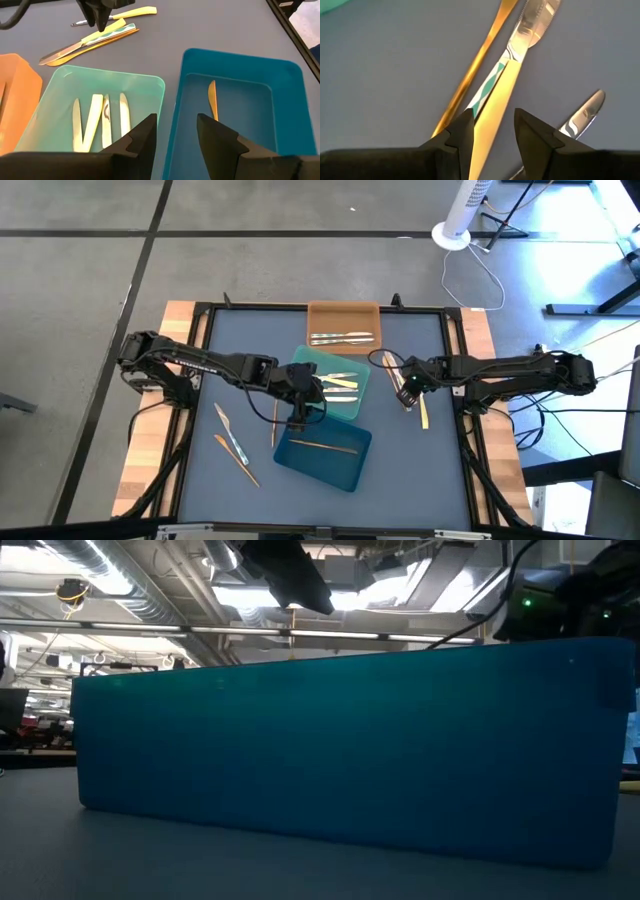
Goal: Sort silverware by color (type)
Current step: Put the yellow knife into the green bin
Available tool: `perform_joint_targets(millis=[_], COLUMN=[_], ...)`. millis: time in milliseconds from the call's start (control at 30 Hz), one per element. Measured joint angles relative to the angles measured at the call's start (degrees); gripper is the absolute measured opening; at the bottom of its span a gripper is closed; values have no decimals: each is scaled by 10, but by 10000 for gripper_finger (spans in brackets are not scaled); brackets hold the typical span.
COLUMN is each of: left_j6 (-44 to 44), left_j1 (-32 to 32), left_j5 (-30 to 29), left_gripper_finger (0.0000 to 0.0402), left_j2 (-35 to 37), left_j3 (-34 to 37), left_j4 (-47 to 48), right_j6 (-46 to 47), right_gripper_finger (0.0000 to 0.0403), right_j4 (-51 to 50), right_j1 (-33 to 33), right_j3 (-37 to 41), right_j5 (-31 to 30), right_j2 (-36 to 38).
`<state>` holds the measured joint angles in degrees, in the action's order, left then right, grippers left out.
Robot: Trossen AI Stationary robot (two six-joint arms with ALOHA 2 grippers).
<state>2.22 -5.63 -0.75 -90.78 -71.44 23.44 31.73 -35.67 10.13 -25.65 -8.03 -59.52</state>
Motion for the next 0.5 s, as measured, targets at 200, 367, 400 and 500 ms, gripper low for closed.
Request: perform_joint_targets(millis=[200, 367, 400, 500], left_j6=[0, 0, 0, 0], left_j1=[0, 0, 0, 0], left_j5=[0, 0, 0, 0], left_gripper_finger=[134, 134, 134, 134], left_j2=[0, 0, 0, 0], left_j3=[0, 0, 0, 0], left_j4=[0, 0, 0, 0], right_j6=[0, 0, 0, 0], right_gripper_finger=[128, 128, 128, 128], right_j4=[1, 7, 5, 11], right_j1=[0, 0, 0, 0], right_j3=[1, -1, 0, 0], right_j5=[-4, -14, -16, -17], right_j2=[-24, -56, -63, -79])
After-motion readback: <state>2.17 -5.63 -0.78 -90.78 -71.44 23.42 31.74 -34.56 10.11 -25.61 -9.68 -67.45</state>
